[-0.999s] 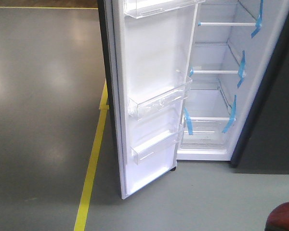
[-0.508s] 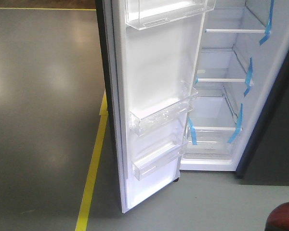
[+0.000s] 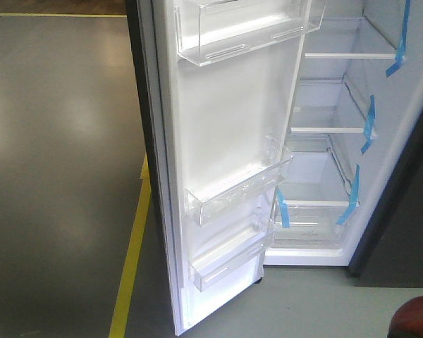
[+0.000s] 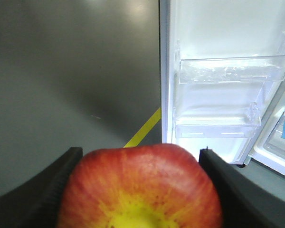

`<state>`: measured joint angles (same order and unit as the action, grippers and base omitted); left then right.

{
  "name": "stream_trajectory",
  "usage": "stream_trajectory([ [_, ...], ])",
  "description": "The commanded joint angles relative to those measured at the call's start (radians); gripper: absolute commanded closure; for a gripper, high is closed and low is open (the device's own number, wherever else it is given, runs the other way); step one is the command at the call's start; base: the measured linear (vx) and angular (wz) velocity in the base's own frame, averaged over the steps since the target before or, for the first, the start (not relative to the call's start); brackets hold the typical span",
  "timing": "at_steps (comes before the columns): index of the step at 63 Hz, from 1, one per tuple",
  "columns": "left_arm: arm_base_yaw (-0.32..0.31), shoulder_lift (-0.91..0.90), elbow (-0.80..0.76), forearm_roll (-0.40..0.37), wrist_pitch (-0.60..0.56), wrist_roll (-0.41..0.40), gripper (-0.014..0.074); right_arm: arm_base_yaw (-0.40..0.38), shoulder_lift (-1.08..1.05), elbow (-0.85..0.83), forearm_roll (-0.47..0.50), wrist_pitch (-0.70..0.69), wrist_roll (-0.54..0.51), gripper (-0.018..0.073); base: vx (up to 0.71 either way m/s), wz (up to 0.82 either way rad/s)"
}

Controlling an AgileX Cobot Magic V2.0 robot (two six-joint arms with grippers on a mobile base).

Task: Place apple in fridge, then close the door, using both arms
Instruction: 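Approach the fridge door bins closely with the base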

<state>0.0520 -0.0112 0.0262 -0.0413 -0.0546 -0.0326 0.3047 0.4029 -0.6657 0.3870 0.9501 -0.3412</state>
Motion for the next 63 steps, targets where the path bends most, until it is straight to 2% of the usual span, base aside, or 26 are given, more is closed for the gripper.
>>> stream_trajectory([
  [1,-0.002,-0.016,0.028,-0.006,-0.075,-0.01,0.0603,-0.002,0.007,-0.026,0.018,-0.068,-0.006,0.018,0.16,-0.01],
  [63,-0.002,-0.016,0.028,-0.006,-0.075,-0.01,0.0603,-0.002,0.007,-0.026,0.018,-0.068,-0.006,0.018,0.14,0.0],
])
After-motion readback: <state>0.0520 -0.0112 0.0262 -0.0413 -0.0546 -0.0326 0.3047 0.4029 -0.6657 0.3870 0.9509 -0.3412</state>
